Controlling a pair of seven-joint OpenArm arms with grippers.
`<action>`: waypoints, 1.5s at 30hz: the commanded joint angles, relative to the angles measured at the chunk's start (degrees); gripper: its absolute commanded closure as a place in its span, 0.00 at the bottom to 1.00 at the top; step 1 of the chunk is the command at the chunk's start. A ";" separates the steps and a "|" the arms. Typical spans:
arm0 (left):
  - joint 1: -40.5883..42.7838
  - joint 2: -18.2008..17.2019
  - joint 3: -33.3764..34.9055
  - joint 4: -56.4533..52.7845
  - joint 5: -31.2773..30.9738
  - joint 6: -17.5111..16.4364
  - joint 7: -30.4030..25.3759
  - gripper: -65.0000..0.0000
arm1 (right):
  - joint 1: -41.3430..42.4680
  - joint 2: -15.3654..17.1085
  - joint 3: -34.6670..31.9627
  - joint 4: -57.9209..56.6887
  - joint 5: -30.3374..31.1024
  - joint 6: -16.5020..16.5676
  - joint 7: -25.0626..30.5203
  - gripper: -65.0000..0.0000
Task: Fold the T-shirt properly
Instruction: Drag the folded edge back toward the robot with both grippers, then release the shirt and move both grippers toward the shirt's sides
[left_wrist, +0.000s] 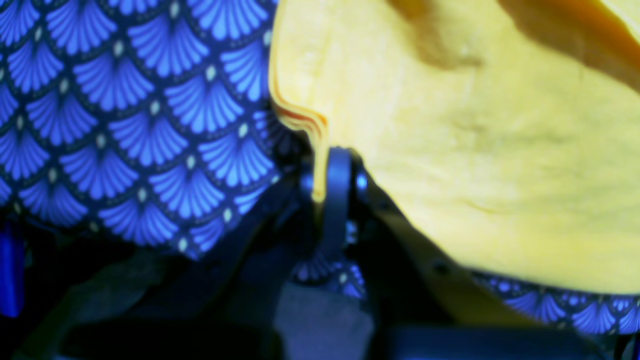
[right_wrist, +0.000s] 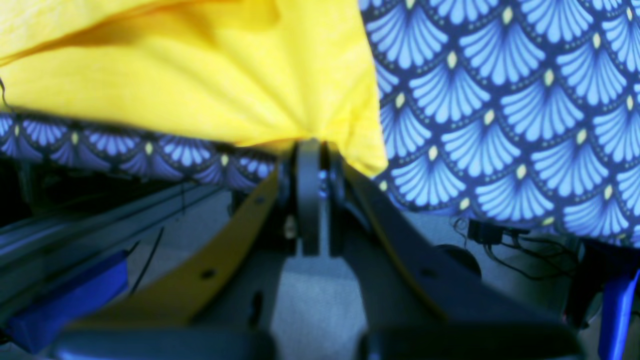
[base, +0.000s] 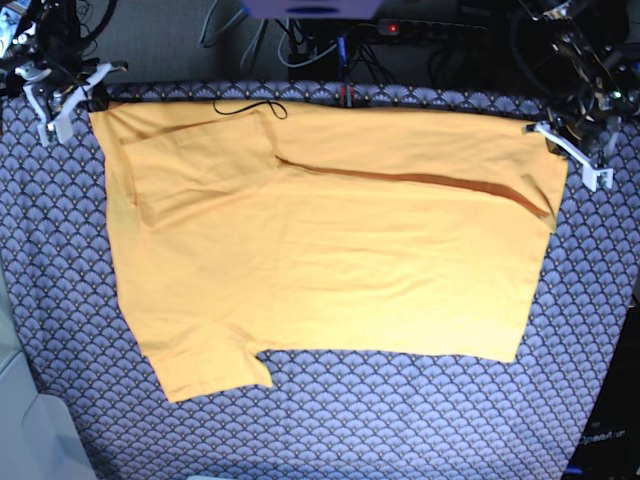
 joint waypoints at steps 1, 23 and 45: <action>-0.12 -0.90 -0.39 0.78 -0.16 -0.33 -0.83 1.00 | -0.12 0.79 0.60 0.76 0.31 -0.05 0.39 1.00; -2.85 -1.08 -9.09 1.30 -0.16 -6.70 -1.01 0.08 | 4.98 2.64 11.77 0.76 0.31 -0.05 -1.02 0.37; -29.40 -6.61 9.72 -6.08 14.52 -6.70 -1.10 0.08 | 59.39 17.32 -20.32 -45.92 -1.19 -0.05 0.91 0.37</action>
